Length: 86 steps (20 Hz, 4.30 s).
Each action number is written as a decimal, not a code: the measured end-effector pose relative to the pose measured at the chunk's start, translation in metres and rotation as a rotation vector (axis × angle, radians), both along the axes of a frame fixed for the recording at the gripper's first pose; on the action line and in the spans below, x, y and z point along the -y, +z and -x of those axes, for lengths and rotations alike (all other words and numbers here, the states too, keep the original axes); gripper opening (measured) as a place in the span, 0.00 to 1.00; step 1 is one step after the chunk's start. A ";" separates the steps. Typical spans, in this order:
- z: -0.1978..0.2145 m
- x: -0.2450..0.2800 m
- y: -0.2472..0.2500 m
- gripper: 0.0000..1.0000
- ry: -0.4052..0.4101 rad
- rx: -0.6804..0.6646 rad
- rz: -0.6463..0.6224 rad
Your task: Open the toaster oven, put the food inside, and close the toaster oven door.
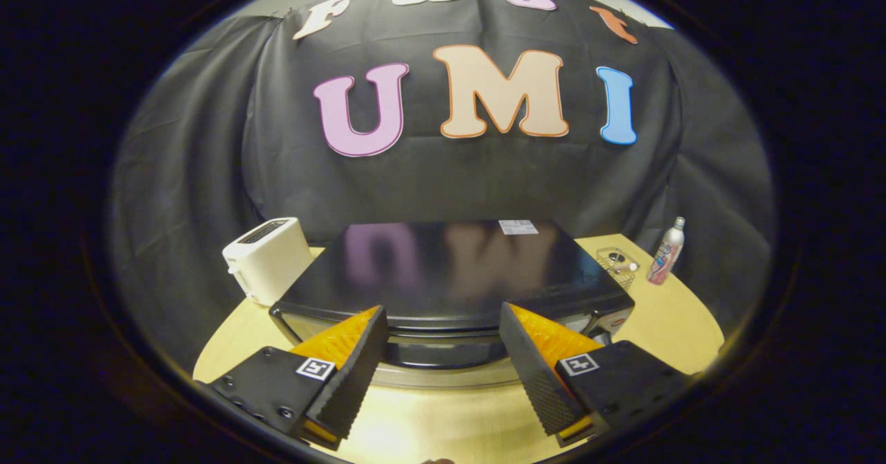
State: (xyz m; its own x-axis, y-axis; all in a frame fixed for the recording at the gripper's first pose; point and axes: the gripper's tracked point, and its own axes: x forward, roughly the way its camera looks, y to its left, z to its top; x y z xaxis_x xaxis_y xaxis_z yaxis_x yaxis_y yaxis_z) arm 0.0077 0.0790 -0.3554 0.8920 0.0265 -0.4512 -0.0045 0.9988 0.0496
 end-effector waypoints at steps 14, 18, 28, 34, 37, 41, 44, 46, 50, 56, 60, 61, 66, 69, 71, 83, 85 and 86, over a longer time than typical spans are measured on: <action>0.073 0.003 -0.010 1.00 0.008 -0.043 -0.001; 0.103 0.005 -0.023 1.00 0.018 -0.078 -0.001; 0.160 0.007 -0.081 1.00 0.035 -0.222 0.003; 0.180 0.006 -0.121 1.00 0.043 -0.320 0.011; 0.181 0.005 -0.140 1.00 0.029 -0.360 0.002; 0.173 0.005 -0.149 1.00 0.035 -0.368 0.010; 0.171 0.006 -0.150 1.00 0.037 -0.374 0.012; 0.170 0.006 -0.147 0.99 0.044 -0.364 0.008; 0.166 0.018 -0.132 0.99 0.022 -0.341 0.017; 0.137 0.063 -0.083 0.99 -0.056 -0.226 0.049; 0.119 0.108 -0.052 0.99 -0.147 -0.167 0.069; 0.117 0.120 -0.047 0.99 -0.169 -0.161 0.080; 0.112 0.183 -0.038 0.99 -0.267 -0.164 0.147; 0.113 0.216 -0.039 0.99 -0.318 -0.178 0.179; 0.115 0.237 -0.044 0.99 -0.348 -0.199 0.199; 0.129 0.300 -0.115 1.00 -0.398 -0.383 0.237; 0.131 0.304 -0.129 1.00 -0.394 -0.419 0.236; 0.133 0.307 -0.135 1.00 -0.393 -0.434 0.235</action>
